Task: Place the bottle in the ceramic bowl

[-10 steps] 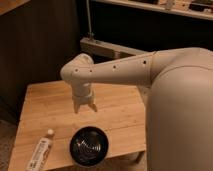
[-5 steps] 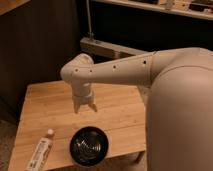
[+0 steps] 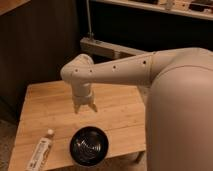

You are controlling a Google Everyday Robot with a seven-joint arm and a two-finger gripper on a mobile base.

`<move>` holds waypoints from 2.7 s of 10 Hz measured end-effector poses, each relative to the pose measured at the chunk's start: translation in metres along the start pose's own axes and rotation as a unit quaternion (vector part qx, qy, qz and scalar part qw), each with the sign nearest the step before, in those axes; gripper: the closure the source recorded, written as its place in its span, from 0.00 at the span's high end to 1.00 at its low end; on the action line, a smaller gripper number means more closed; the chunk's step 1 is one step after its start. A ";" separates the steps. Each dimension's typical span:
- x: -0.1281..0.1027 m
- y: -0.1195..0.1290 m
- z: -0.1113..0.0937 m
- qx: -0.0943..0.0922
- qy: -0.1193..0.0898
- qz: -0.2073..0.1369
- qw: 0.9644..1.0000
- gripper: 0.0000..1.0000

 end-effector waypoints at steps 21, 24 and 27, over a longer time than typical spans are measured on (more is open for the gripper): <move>-0.059 -0.002 0.007 -0.152 0.114 0.015 0.982 0.65; -0.054 0.026 0.002 -0.178 0.144 -0.004 0.973 0.65; -0.053 0.028 0.000 -0.179 0.142 -0.003 0.973 0.65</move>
